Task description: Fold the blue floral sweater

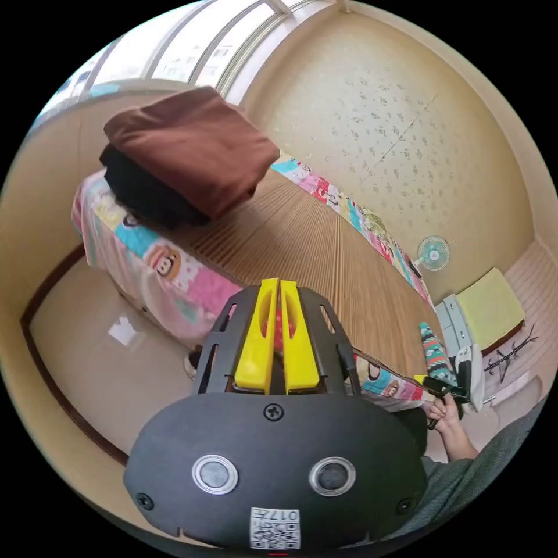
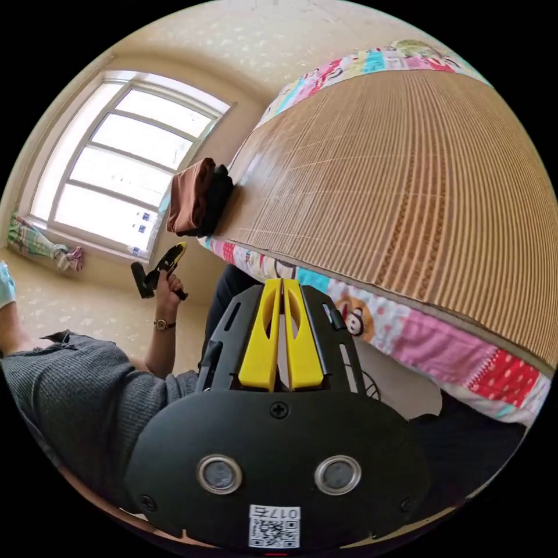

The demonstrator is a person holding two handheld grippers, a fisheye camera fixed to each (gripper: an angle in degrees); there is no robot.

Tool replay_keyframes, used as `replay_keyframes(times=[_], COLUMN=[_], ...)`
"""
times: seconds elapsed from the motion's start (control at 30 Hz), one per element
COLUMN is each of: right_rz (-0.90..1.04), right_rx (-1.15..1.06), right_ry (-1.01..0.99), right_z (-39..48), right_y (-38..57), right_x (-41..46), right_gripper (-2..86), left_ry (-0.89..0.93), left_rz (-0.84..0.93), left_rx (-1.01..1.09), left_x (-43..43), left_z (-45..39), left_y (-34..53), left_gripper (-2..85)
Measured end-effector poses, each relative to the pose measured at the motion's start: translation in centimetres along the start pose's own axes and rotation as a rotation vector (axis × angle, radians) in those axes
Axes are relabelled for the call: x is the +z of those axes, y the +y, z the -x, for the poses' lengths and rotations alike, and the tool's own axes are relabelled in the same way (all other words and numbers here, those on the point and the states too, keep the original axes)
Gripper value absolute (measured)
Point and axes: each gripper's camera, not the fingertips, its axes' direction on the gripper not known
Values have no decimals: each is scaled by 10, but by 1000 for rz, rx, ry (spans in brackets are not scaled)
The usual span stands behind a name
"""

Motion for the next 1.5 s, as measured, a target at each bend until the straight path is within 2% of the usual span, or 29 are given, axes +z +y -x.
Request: replay_keyframes(times=[0.1,0.2,0.33,0.43,0.57,0.67,0.73,0.8,0.87,0.93,1.03,1.23,1.37,1.5], right_rz=[-157,-305,-609,-660,-749,-598,-644,-660,-614,-569,-562,-649,-664,-588], right_rx=[100,254,410,590,679,679,593,445,358,313,298,246,333,328], right_ry=[97,349,570,756,746,783,826,872,924,940,857,642,652,672], right_z=[-15,-26,-50,-85,-124,-158,-122,-75,-43,-22,-18,6,5,-2], right_y=[29,41,67,74,77,42,21,2,-19,-36,-35,-8,6,-8], right_x=[-66,-141,-260,-309,-329,-317,-326,-326,-315,-297,-283,-279,-275,-272], right_gripper=[23,57,103,141,140,97,54,45,41,36,29,24,23,18], left_ry=[147,144,135,168,209,240,228,122,-19,-59,-91,-134,-56,-71], left_rz=[35,188,194,219,233,278,295,250,138,122,130,107,143,135], left_rx=[-11,163,366,423,374,341,348,391,378,317,260,220,102,118], left_x=[28,52,46,44,47,54,56,52,45,41,35,36,43,39], left_z=[-35,-101,-165,-191,-198,-201,-201,-192,-168,-141,-111,-65,-14,-3], left_y=[48,53,45,40,45,54,59,53,32,0,-32,-2,5,9], left_gripper=[-9,-9,-10,-10,-10,-9,-7,-1,15,62,75,76,79,79])
